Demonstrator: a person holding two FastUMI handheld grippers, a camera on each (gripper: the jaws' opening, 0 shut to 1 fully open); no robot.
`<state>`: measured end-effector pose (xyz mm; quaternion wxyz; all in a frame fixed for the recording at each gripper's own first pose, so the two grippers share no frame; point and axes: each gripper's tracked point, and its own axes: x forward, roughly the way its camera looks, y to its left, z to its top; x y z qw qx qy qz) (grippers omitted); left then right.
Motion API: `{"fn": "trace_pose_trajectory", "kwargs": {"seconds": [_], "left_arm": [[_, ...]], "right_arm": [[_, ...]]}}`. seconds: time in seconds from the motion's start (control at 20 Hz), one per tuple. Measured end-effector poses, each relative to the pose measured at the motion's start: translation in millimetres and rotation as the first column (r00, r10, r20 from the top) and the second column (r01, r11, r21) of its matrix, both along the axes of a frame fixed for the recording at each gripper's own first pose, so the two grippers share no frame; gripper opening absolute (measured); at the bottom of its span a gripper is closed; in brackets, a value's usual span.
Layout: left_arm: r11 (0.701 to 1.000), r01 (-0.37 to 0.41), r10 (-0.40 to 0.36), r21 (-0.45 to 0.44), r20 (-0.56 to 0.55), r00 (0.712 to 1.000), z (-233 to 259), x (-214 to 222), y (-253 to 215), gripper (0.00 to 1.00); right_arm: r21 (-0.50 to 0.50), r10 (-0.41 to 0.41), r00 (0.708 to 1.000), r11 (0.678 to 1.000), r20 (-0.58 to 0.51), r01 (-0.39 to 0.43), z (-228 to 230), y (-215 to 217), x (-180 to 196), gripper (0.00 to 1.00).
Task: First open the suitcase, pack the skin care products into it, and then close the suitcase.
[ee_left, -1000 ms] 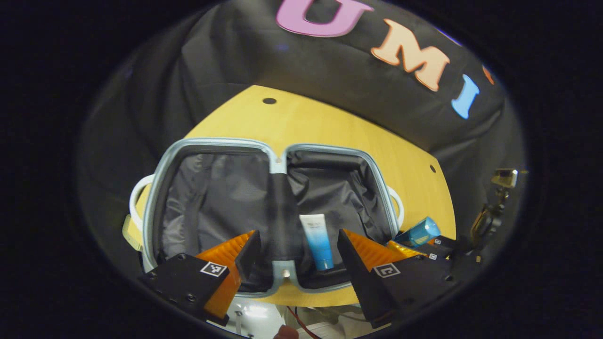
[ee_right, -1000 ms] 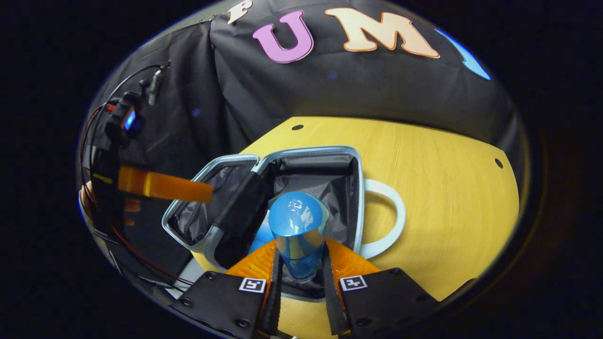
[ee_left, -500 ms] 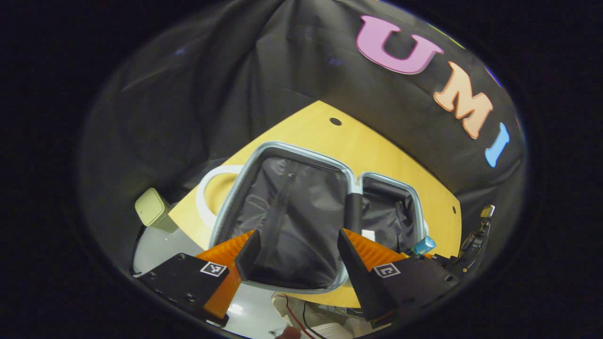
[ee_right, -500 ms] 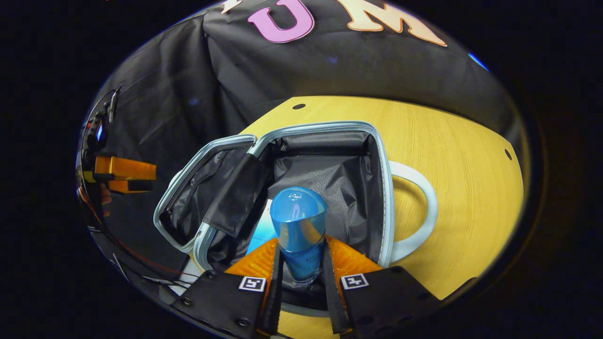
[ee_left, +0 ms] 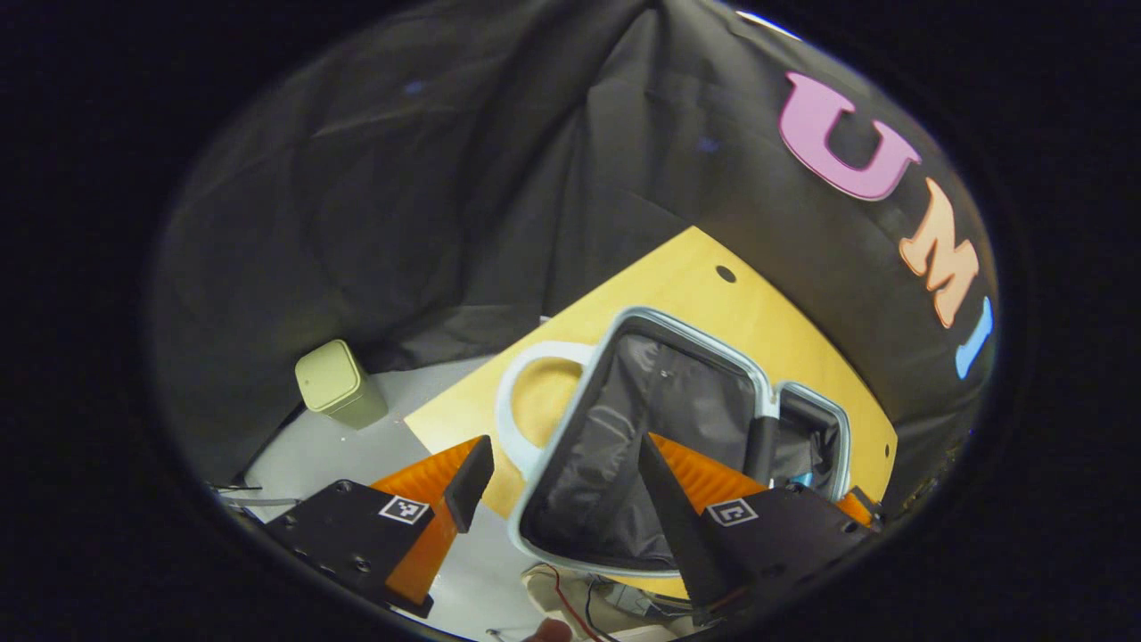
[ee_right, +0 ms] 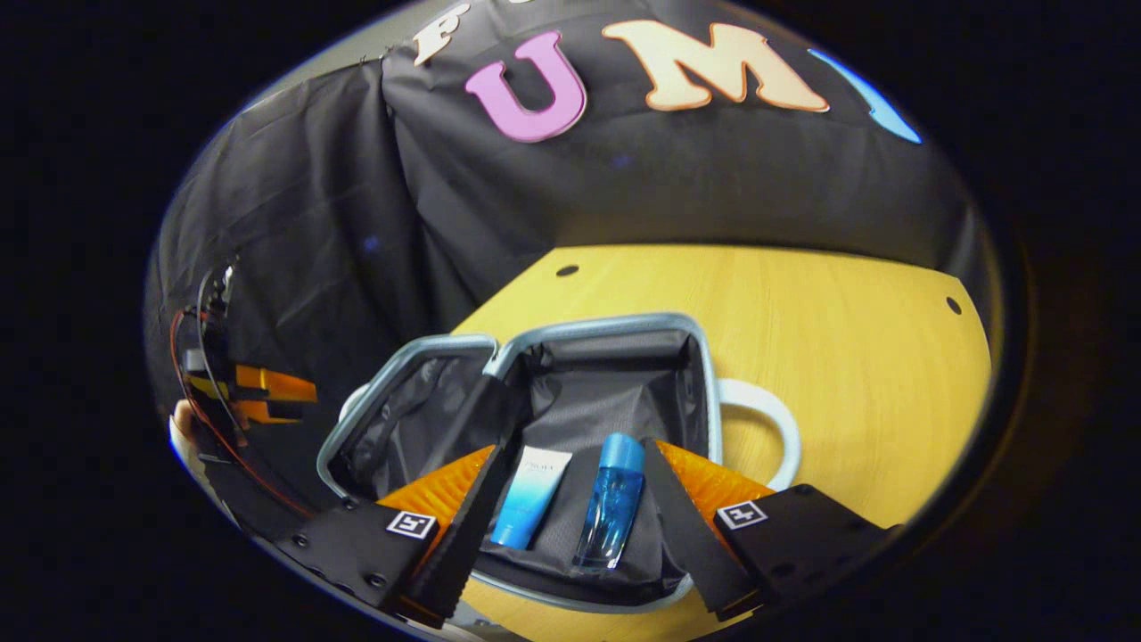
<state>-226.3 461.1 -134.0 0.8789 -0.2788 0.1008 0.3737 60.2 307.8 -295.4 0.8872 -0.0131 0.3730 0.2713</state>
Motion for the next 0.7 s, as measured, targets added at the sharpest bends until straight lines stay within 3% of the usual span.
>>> {"fn": "trace_pose_trajectory", "kwargs": {"seconds": [0.2,0.45,0.55,0.7], "left_arm": [[0.999,-0.038,0.039,-0.021,0.046,0.998,-5,-2,47,0.96],[0.992,0.029,-0.014,-0.120,0.121,0.993,-29,26,71,0.94],[0.987,0.041,-0.019,-0.156,0.139,0.990,-37,33,76,0.89],[0.979,0.080,-0.047,-0.189,0.175,0.983,-43,43,74,0.65]], "right_arm": [[0.023,-0.063,0.992,0.998,0.105,0.061,50,-28,16,0.98],[-0.013,-0.132,0.967,0.990,0.220,0.138,95,-70,23,0.98],[-0.011,-0.163,0.957,0.985,0.240,0.171,106,-82,22,0.98],[-0.006,-0.200,0.947,0.978,0.251,0.208,114,-97,17,0.98]]}}
